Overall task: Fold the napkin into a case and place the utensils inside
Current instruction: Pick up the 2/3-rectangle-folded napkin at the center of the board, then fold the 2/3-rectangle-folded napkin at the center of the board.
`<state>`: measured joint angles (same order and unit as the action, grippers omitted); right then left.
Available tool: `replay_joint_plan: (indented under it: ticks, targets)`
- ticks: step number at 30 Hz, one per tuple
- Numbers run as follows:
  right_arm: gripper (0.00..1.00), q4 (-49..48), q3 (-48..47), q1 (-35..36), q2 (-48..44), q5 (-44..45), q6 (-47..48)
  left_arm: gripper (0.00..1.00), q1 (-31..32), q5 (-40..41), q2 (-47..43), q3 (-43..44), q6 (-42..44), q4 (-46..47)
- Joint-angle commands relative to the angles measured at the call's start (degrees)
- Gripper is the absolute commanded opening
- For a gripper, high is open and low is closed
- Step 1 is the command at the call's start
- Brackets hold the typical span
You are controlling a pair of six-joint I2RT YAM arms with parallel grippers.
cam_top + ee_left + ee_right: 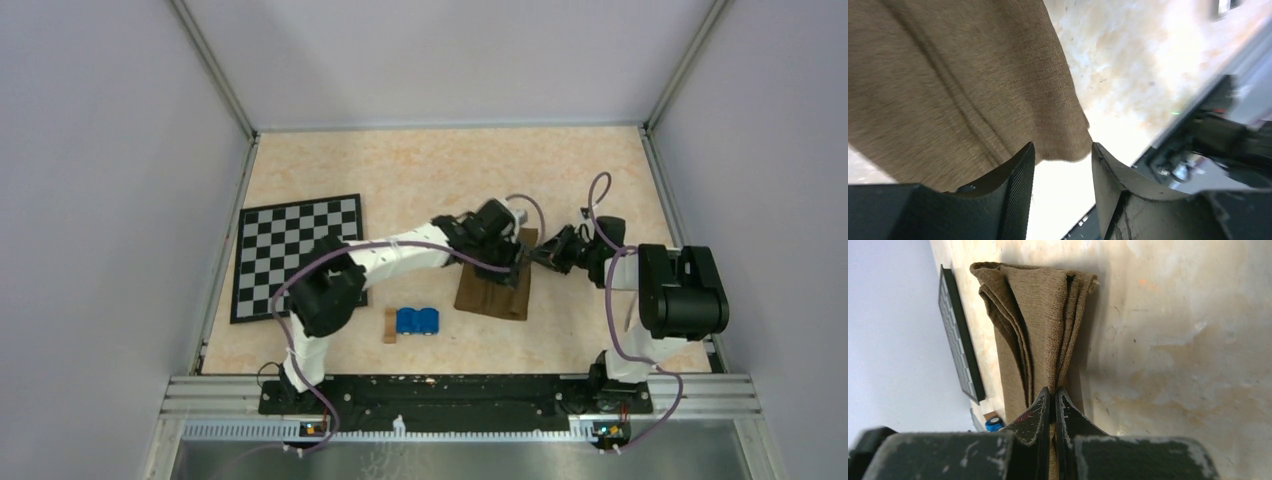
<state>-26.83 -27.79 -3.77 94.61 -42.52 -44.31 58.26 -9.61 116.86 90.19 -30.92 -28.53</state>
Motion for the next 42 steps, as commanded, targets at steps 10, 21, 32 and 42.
replay_joint_plan:
  ticks: [10,21,32,42]
  targets:
    - [0.00,17.63,-14.12,3.16,-3.04,8.96,14.91,0.18,-20.59,-19.70,-2.50,-11.15,-7.83,33.62]
    - [0.00,26.52,-21.86,10.97,-2.16,18.96,18.78,0.04,-20.29,-17.47,11.42,-9.44,-12.67,39.04]
    - [0.00,20.02,-22.31,19.66,-1.17,21.04,-5.83,0.02,-20.20,-17.76,13.62,-12.69,-14.25,42.43]
    - [0.00,7.42,-19.07,21.03,3.98,26.34,-16.84,0.06,-20.20,-16.80,10.45,-13.01,-9.92,39.59]
